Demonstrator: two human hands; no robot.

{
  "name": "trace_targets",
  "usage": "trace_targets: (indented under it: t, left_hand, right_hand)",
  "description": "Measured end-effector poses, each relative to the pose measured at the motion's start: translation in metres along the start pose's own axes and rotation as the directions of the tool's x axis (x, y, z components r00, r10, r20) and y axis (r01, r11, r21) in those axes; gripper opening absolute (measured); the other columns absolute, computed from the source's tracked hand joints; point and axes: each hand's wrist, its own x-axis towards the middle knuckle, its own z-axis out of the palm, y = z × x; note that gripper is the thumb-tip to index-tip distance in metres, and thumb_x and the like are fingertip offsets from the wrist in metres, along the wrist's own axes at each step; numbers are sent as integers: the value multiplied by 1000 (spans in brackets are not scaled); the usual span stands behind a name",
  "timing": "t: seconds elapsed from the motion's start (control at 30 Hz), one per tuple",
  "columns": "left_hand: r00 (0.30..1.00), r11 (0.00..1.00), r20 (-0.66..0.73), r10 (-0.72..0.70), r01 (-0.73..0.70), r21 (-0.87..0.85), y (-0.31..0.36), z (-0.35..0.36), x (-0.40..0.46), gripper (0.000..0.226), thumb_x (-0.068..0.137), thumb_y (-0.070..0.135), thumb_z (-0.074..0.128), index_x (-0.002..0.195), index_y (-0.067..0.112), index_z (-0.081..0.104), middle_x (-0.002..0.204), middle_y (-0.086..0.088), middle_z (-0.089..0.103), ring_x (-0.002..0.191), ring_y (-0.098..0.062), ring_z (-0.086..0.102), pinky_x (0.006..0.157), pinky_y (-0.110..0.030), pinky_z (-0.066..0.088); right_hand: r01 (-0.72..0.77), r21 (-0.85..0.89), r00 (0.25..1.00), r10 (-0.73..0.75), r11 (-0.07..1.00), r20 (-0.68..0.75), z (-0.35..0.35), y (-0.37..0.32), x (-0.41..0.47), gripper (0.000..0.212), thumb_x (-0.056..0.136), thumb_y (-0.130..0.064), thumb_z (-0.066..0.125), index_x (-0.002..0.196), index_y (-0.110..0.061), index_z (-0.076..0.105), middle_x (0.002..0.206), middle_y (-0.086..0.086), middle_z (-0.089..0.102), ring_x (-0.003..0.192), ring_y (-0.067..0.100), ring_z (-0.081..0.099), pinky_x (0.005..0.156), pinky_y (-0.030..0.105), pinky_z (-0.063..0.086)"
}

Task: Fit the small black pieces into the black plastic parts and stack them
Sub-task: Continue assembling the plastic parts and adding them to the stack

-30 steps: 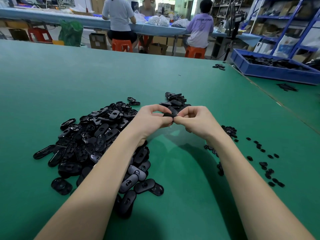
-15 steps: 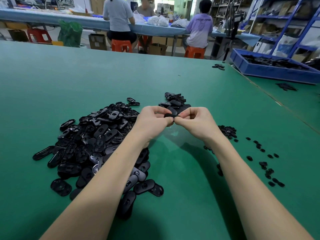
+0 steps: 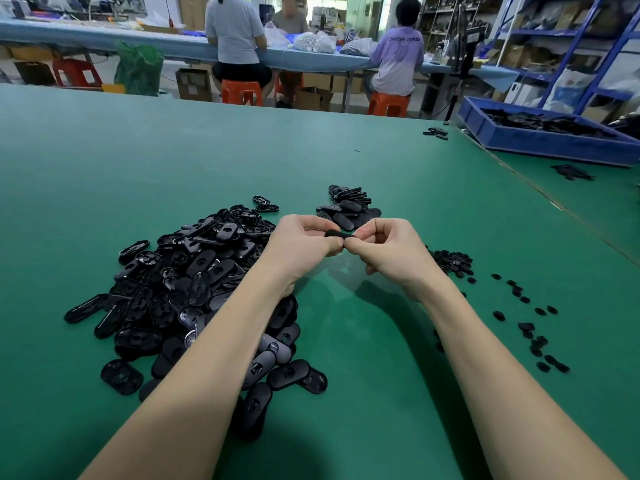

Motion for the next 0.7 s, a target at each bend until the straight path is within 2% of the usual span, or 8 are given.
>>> trace_targets:
  t: [0.1,0.17,0.23,0.33,0.37,0.43,0.53,0.7]
  left_hand:
    - [1000,1000,-14,12,-12,15,0,-1,2,18,80,-1,75,84,17,71,78,-5,76,78,-17,72,89,-32,57]
    - [999,1000,-29,17,-17,16,-1,-2,3,17,80,2,75,88,16,71,80,-6,77,77,-17,72,92,-36,57]
    - [998,1000,-56,13,-13,1,-2,-4,4,18,80,4,76,92,16,72,82,-6,77,76,-17,72,95,-39,56]
    - [999,1000,-48,7,-8,-27,-2,-5,4,20,81,7,76,97,17,71,86,-7,78,89,-26,75,97,-44,55]
    - [999,999,-45,6,-8,-43,-1,-5,4,20,82,9,75,99,18,70,87,-6,78,92,-27,74,97,-44,55]
    - [998,998,-65,10,-14,-58,-1,-7,7,18,85,12,73,101,18,68,87,-3,77,83,-21,73,95,-42,57]
    - [997,998,-70,16,-21,-67,0,-9,10,12,88,15,71,100,16,67,83,-1,73,72,-11,67,89,-35,59]
    - [999,999,-37,-12,11,-40,-1,-10,11,3,91,14,68,93,13,68,80,-3,68,76,-16,64,83,-33,59]
  right_hand:
    - [18,44,1000,-17,999,-16,2,-1,1,13,86,-11,75,79,-15,65,57,-10,59,49,5,53,50,21,49]
    - [60,27,998,-61,998,3,2,-1,0,11,86,-14,77,86,-17,66,66,-7,62,51,7,53,51,23,49]
    - [167,-107,986,-166,980,16,2,1,1,17,83,-20,80,91,-27,66,76,-8,67,53,10,52,54,22,47]
    - [248,-291,964,-266,924,-24,3,6,5,18,79,-29,80,89,-35,66,77,-14,71,53,8,54,61,26,50]
    - [226,-346,962,-264,911,-66,4,7,7,16,78,-34,79,89,-37,67,77,-18,71,55,6,57,63,27,51]
    - [142,-435,955,-239,889,-177,1,9,13,14,77,-44,76,88,-39,68,76,-24,70,63,2,62,65,27,50]
    - [18,-485,931,-191,874,-309,-3,9,30,12,78,-47,74,84,-39,70,74,-25,68,79,6,66,62,26,42]
    - [-99,-570,941,-109,816,-320,0,3,70,18,81,-40,72,98,-35,75,95,-14,76,100,16,68,74,27,44]
